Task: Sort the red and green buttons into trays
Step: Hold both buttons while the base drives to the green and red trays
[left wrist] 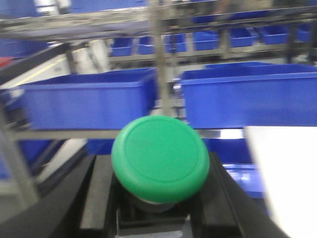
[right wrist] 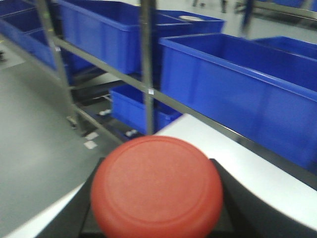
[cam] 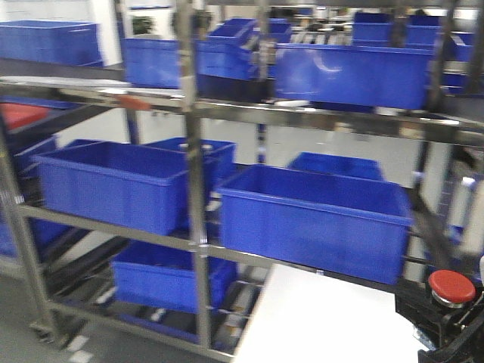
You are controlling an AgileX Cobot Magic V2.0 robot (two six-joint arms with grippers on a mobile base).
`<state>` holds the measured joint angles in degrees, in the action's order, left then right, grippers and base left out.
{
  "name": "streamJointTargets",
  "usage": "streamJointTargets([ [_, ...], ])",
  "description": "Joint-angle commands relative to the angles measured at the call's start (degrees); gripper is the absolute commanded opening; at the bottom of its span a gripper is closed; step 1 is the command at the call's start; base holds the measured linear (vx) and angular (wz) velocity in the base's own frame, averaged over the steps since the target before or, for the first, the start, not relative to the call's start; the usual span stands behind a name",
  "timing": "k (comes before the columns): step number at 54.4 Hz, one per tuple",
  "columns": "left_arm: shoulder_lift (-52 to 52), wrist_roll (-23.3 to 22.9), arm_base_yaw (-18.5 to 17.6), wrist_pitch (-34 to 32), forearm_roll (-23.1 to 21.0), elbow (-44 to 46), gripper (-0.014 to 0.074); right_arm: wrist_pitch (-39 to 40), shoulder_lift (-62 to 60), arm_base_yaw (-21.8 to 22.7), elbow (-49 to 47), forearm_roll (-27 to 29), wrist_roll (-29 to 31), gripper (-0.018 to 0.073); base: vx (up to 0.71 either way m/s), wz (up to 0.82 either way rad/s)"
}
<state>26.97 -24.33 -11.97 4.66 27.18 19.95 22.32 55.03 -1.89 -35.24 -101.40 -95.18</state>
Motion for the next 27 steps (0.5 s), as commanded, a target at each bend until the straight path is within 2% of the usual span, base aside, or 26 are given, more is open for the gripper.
streamJointTargets([
  [1,0.14,-0.45,-0.23,-4.28,-0.49,1.66,-0.0003,-0.53,-0.96,0.15,-1.89,-0.35,0.05,0.0002,0.0,0.82],
  [27,0.14,-0.45,-0.23,-4.28,-0.49,1.66,-0.0003,-0.53,-0.96,0.15,-1.89,-0.35,0.05,0.0002,-0.05,0.82],
])
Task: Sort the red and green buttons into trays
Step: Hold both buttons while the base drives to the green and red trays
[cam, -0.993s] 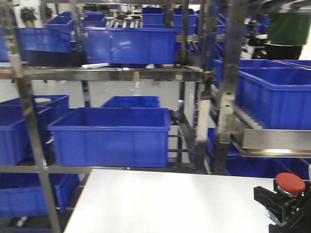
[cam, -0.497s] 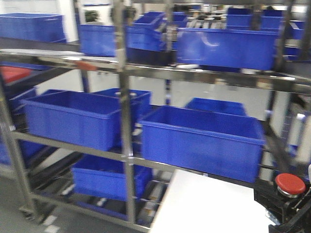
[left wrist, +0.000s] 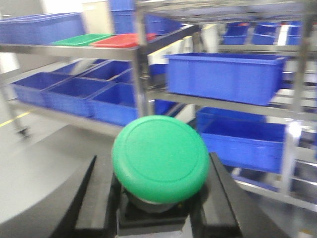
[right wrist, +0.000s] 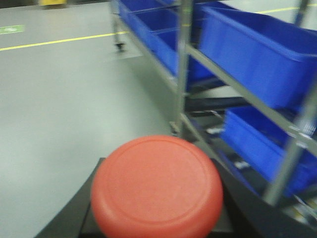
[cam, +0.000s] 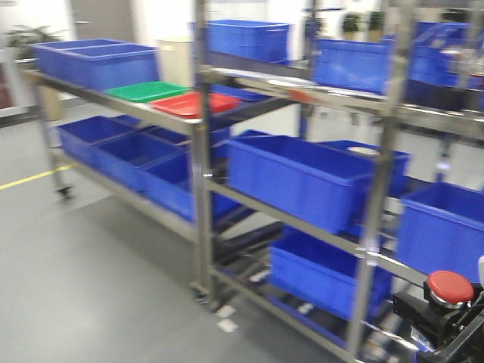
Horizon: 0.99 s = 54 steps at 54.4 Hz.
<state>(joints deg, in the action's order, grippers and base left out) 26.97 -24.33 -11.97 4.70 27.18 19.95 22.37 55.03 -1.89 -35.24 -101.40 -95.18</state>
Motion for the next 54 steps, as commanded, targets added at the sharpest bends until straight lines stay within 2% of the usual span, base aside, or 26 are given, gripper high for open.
streamJointTargets([
  [1,0.14,-0.45,-0.23,-4.32,-0.49,1.66,-0.0003,-0.58,-0.96,0.15,-1.89,-0.35,0.05,0.0002,-0.05,0.68],
  [26,0.14,-0.45,-0.23,-4.32,-0.49,1.66,-0.0003,-0.73,-1.14,0.15,-1.89,-0.35,0.05,0.0002,0.02,0.59],
  [54,0.14,-0.45,-0.23,-4.32,-0.49,1.66,-0.0003,-0.81,-1.14,0.15,-1.89,-0.35,0.05,0.0002,0.22,0.65],
])
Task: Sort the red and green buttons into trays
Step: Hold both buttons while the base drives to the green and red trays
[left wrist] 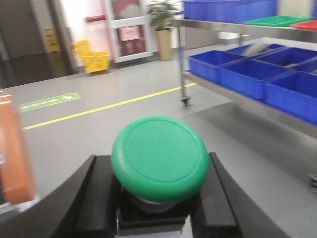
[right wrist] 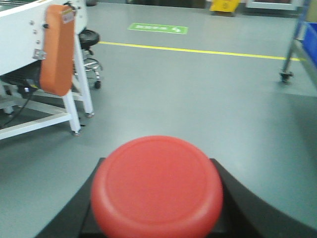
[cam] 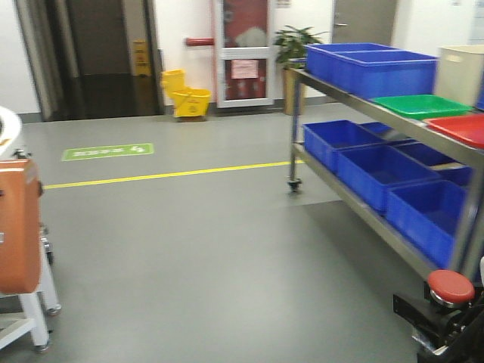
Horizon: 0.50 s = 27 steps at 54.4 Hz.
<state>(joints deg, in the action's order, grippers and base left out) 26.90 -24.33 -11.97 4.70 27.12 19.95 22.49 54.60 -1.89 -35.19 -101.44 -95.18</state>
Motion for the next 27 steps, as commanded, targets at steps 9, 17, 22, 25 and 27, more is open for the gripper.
streamJointTargets([
  [9,0.21,-0.45,-0.23,-4.37,-0.43,1.66,-0.0003,-1.16,-0.72,0.15,-1.94,-0.26,0.05,0.0002,0.36,0.4],
  [17,0.21,-0.45,-0.23,-4.33,-0.43,1.66,-0.0003,-1.44,-0.72,0.15,-1.94,-0.26,0.05,0.0002,0.45,0.12],
  [22,0.21,-0.45,-0.23,-4.33,-0.43,1.66,-0.0003,-1.29,-0.72,0.15,-1.94,-0.26,0.05,0.0002,0.51,-0.02],
  [25,0.21,-0.45,-0.23,-4.33,-0.43,1.66,-0.0003,-1.29,-0.72,0.15,-1.94,-0.26,0.05,0.0002,0.54,-0.07],
  [27,0.21,-0.45,-0.23,-4.33,-0.43,1.66,-0.0003,-1.29,-0.72,0.15,-1.94,-0.26,0.05,0.0002,0.56,-0.08],
])
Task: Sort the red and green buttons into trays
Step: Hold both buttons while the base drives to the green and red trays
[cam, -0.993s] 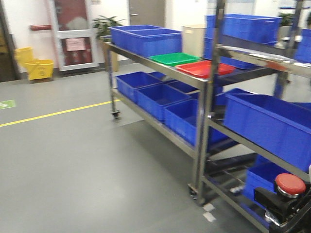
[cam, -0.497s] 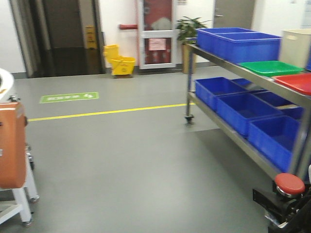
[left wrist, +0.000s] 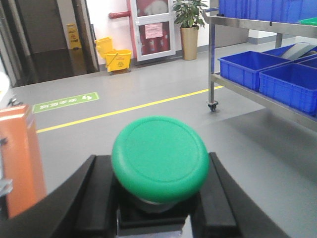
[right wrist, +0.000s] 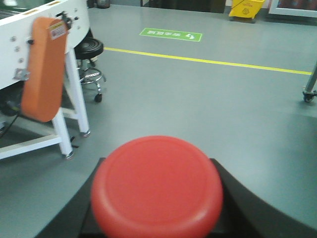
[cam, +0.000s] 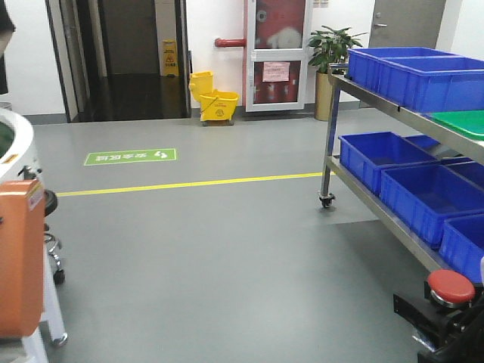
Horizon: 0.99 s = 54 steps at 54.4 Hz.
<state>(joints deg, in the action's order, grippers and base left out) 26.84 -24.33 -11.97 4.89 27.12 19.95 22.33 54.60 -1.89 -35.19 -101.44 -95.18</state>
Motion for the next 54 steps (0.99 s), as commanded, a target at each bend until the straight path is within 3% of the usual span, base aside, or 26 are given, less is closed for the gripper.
streamJointTargets([
  [1,0.26,-0.45,-0.23,-4.52,-0.43,1.66,-0.0003,-1.13,-0.72,0.15,-1.94,-0.26,0.05,0.0002,0.57,-0.1],
  [54,0.27,-0.45,-0.23,-3.85,-0.43,1.66,-0.0003,-0.78,-0.55,0.15,-1.94,-0.26,0.05,0.0002,0.64,0.04],
])
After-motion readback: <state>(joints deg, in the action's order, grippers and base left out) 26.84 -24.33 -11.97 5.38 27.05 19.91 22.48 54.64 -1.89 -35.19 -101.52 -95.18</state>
